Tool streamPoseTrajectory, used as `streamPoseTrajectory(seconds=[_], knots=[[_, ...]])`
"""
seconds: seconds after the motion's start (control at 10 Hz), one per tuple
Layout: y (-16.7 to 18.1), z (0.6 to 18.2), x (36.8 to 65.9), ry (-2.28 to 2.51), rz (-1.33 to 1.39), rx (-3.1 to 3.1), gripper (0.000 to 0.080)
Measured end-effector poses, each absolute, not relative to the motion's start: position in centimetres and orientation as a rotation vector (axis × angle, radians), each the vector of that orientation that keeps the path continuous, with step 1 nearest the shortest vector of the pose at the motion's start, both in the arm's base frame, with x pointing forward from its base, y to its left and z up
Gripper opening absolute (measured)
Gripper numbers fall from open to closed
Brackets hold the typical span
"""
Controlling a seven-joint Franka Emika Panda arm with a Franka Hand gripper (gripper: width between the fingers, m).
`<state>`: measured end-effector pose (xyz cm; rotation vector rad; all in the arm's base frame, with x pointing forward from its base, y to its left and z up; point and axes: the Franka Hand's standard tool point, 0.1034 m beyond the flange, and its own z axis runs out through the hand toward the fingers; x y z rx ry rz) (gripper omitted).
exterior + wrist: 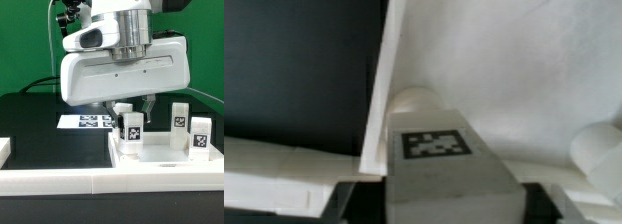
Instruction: Assemble square table
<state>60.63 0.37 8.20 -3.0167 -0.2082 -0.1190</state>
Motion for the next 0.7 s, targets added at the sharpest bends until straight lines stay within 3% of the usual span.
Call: streamPoseTrajectory(seconds=[0.7], knots=[[0.04, 7.92, 60.46, 0.919, -0.055, -2.772, 0.0294]])
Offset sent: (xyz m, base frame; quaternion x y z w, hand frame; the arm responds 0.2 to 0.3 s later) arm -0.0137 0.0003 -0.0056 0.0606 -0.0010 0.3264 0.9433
